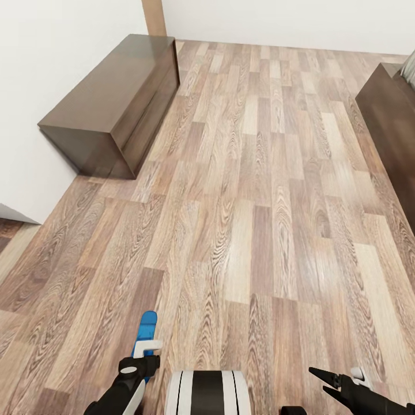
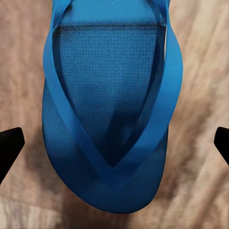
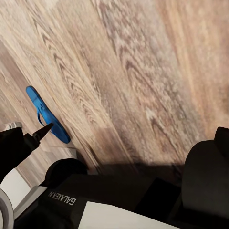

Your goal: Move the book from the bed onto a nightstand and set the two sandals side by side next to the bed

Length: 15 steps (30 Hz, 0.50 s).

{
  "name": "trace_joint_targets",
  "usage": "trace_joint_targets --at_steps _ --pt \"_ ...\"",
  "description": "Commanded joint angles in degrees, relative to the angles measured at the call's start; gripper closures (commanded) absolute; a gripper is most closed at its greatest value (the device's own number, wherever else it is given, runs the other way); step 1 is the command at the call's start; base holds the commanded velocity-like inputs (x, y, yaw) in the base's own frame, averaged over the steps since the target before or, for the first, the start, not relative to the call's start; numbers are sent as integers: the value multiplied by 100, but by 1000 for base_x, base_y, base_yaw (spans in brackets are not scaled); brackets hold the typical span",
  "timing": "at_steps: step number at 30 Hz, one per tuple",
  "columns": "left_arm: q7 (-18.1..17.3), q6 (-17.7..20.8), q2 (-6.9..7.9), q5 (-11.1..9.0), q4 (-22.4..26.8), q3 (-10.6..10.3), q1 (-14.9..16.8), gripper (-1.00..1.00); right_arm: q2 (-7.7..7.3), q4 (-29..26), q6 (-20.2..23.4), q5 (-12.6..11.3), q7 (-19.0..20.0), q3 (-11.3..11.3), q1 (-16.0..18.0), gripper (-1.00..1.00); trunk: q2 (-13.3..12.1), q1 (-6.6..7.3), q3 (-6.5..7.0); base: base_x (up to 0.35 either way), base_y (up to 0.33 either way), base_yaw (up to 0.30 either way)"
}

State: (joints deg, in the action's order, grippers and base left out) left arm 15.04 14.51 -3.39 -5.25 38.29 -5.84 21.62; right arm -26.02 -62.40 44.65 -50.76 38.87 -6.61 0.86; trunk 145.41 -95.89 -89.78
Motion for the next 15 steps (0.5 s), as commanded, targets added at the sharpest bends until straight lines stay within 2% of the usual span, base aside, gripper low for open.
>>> trace_joint_targets --at_steps 1,5,10,15 --pt "50 25 5 -55 11 -31 1 -100 0 0 35 -13 7 -7 2 -100 1 1 -3 0 0 0" --pt "51 25 11 -55 12 -25 1 -100 0 0 33 -13 7 -7 2 -100 1 1 -3 25 0 0" --pt "51 25 6 -55 12 -23 1 -100 0 0 35 -13 7 -7 2 -100 1 1 -3 188 0 0" --pt "51 25 6 -55 12 -22 1 -100 0 0 34 -13 7 -7 2 -100 1 1 -3 32 0 0"
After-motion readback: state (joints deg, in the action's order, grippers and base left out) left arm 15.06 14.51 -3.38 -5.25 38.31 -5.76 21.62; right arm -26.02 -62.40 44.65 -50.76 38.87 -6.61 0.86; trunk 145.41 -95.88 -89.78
